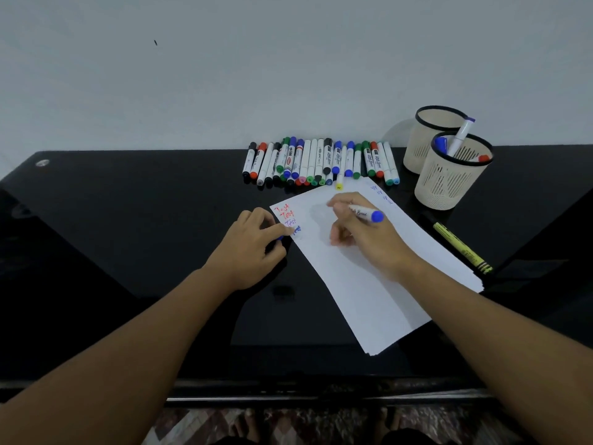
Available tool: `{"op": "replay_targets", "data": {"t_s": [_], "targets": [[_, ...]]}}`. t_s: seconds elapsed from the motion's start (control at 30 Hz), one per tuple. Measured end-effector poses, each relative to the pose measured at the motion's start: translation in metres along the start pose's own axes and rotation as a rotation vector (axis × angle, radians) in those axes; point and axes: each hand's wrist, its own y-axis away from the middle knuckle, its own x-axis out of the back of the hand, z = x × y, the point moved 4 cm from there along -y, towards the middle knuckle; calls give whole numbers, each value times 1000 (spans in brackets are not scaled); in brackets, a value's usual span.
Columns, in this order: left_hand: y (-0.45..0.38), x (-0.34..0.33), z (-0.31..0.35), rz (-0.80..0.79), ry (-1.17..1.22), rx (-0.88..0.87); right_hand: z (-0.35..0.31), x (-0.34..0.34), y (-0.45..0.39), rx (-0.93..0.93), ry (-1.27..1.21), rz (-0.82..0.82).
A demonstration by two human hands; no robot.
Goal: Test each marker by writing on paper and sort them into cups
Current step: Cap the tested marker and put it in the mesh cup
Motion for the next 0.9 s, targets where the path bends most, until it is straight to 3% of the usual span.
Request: {"op": "replay_targets", "data": {"t_s": [0.1,0.27,0.37,0.9], "targets": [[2,1,1,33,19,-18,-1,-6,-6,34,78,59],[2,2,0,55,34,-16,7,-25,-14,43,-23,223],[2,2,0,47,34,-14,13,-26,-14,98,116,148],[2,2,1,51,40,19,17,-28,-9,108,254,-14]]}}
